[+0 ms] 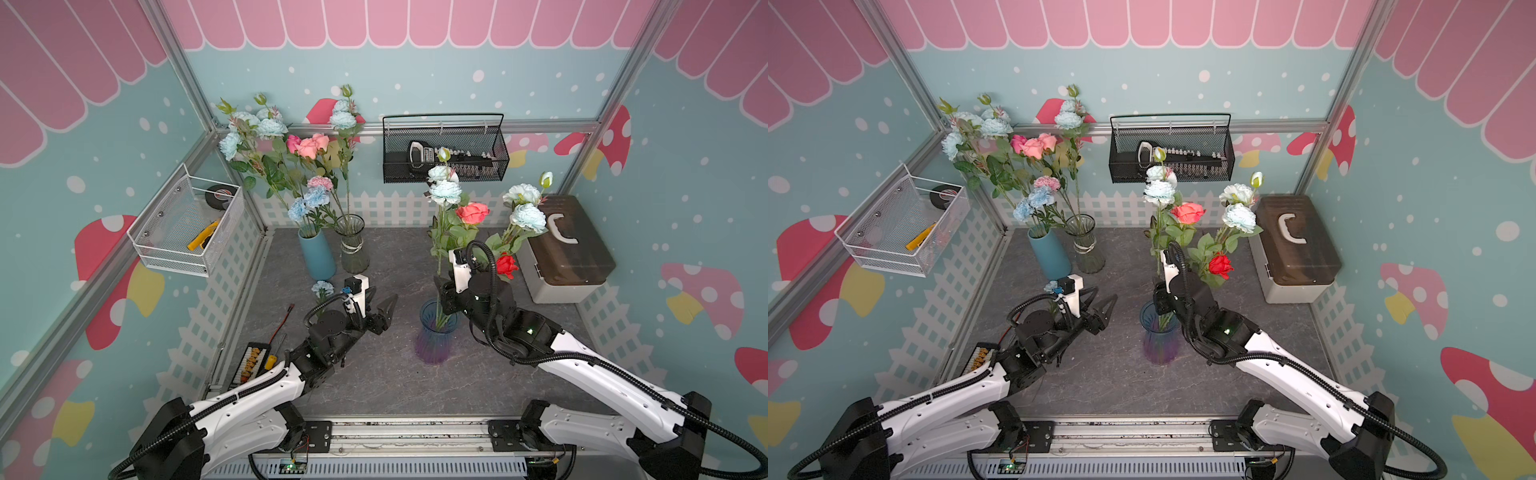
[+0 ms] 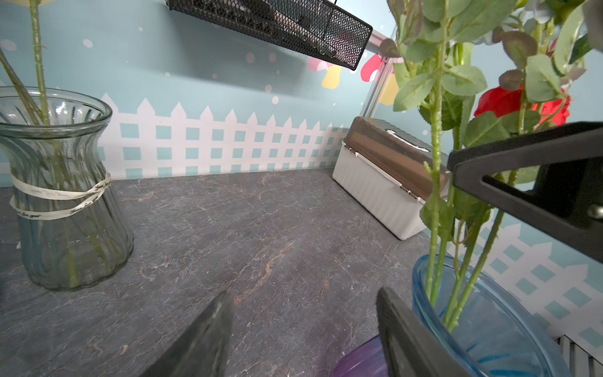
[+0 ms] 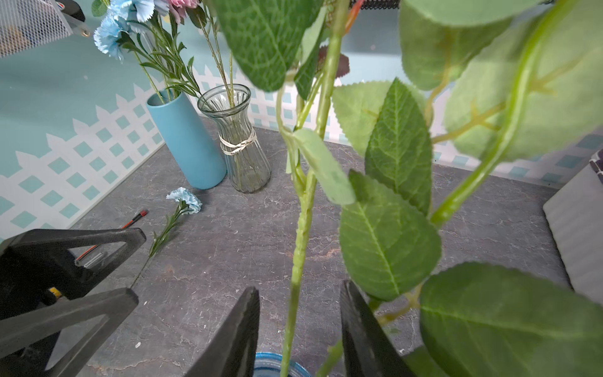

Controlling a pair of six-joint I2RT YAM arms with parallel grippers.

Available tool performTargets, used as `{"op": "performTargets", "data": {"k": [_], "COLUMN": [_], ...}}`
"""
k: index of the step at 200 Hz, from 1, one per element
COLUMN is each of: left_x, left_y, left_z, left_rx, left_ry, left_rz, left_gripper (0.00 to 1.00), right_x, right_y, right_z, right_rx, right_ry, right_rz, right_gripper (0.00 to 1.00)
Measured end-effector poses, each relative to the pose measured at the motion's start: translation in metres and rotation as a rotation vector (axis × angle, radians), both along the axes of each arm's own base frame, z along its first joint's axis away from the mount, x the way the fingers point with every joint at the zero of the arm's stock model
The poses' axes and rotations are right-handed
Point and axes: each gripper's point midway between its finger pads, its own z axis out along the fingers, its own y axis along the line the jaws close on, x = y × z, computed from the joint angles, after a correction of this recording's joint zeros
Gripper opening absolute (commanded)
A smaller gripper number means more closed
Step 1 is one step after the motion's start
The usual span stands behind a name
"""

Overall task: Pick out blue flowers from the vase
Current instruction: Pick up the flower from the vase.

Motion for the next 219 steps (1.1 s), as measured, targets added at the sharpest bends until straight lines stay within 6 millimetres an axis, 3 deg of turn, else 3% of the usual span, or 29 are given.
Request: {"op": "performTargets", "data": {"k": [112, 154, 219], "left_x": [-0.002, -0.003, -0.003], "left_y": [-0.003, -0.003, -0.003], "left_z": [0.0, -0.001, -0.001], "left_rx": [-0.001, -0.001, -0.002], "left_ry": [0.001, 0.001, 0.0], "left_rz": [-0.019, -0.022, -0.022], "left_gripper": [0.69, 0.69, 0.69], "right_x": [0.002, 0.006, 0.009], "right_y": [0.004, 0.008, 0.013], "right_z": [-0.009, -0.021, -0.031], "right_rx": [-0.016, -0.038, -0.056], "right_ry": [0.015, 0.038, 0.06], "right_rz": [-0.018, -0.023, -0.018], "right_gripper": [0.34, 0.32, 0.16]}}
